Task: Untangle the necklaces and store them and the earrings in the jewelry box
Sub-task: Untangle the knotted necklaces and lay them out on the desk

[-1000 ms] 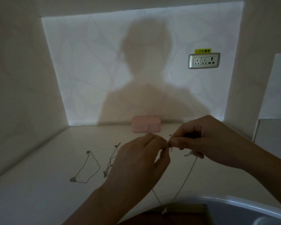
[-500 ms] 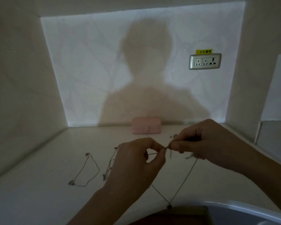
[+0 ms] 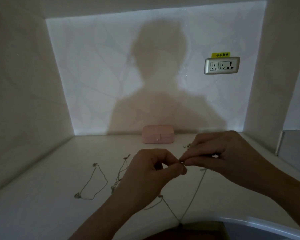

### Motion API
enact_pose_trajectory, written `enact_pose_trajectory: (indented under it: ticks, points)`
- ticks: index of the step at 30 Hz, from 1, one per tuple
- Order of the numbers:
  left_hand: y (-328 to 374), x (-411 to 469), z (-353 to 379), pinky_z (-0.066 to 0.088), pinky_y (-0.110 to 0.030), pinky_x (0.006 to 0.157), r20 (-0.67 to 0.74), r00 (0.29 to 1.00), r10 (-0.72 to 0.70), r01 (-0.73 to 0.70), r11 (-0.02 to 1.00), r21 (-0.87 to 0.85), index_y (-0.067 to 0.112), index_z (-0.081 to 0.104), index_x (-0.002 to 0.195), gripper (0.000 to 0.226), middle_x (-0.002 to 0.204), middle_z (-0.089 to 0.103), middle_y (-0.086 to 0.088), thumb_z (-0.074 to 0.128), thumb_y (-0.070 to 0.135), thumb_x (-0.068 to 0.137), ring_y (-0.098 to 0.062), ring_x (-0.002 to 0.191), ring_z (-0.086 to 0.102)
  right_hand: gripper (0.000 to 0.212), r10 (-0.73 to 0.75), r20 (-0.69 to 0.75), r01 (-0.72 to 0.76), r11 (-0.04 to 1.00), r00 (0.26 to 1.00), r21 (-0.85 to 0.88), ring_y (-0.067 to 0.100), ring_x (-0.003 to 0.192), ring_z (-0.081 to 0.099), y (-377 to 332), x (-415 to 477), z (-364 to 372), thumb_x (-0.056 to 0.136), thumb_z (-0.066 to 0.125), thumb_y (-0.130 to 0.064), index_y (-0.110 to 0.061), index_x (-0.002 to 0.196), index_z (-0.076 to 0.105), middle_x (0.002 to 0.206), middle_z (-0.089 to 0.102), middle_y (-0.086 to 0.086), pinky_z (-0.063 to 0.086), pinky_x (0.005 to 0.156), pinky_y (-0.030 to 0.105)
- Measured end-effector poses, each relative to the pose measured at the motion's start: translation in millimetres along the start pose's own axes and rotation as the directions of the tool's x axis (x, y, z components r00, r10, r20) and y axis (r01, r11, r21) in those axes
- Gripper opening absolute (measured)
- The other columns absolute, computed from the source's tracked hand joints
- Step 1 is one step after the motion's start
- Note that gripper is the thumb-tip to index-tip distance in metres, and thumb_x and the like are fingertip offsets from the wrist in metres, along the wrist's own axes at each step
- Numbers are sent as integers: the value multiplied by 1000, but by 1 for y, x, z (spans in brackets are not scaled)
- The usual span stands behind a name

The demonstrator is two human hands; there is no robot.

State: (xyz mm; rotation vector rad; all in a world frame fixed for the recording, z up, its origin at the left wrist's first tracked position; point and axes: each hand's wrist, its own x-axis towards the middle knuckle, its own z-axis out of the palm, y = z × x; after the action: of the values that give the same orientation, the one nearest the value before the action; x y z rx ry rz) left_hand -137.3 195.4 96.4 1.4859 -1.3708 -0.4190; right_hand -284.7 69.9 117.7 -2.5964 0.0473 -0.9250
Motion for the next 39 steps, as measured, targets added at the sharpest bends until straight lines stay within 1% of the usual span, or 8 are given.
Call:
enact_pose_trajectory:
  ticks: [5,11,22,25,28,32,36,39]
  points:
    - [2,3,-3,29,-13,46,130,989,-64,97,960,-261,12,74,79,15,64,67,3,61,18,83,-4,43,33,20,4,-50,0,997,999,73,1,66,60,-1,-2,-2,80,61,-38,-28,87,76,79,64,-22,39,58,5]
    - [-2,6,1,25,-20,47,102,993,-52,82,944,-319,20,77,75,36,92,65,-29,69,49,56,-10,47,28,22,-148,-69,129,966,987,-224,0,67,57,-4,-4,-2,87,55,-35,-24,90,74,81,61,-17,43,57,12]
    - [-12,11,7,29,-14,43,144,982,-126,171,919,-356,13,78,81,26,76,70,-16,70,31,63,-2,42,32,29,-273,96,280,791,957,-544,0,58,55,-2,-6,-3,85,47,-30,-22,78,74,72,61,-8,43,53,13]
    - [-13,13,8,28,-13,42,128,978,-163,196,927,-319,9,77,83,13,47,57,4,68,16,76,-1,37,32,5,-308,167,343,710,937,-615,5,53,56,4,-8,2,73,75,-21,-21,78,74,71,61,-4,44,46,14]
    - [-13,14,9,27,-13,42,98,978,-184,206,930,-304,7,77,84,13,42,50,8,66,11,79,-2,37,32,13,-283,167,325,733,945,-598,4,53,56,4,-8,3,68,82,-20,-21,78,74,70,61,-5,45,44,14]
    - [-10,11,11,29,-15,46,53,988,-143,151,963,-223,17,78,83,12,47,57,9,68,22,78,-5,43,33,26,-188,62,197,883,980,-426,-1,70,55,4,-8,-3,87,51,-33,-24,88,75,77,63,-11,45,61,12]
    - [-7,6,16,37,-15,47,-92,995,-31,25,998,-64,28,77,81,8,60,69,2,69,25,80,-11,47,51,28,-46,58,62,953,997,-297,-3,73,57,6,-8,-11,83,56,-42,-26,93,75,79,64,-15,42,64,4]
    - [-10,2,23,33,-11,43,-189,981,54,-41,996,74,31,75,83,9,41,53,13,67,25,82,-6,38,43,12,123,119,-95,971,985,-218,-1,72,61,5,-6,-14,82,68,-36,-35,91,75,75,66,-16,45,64,9]
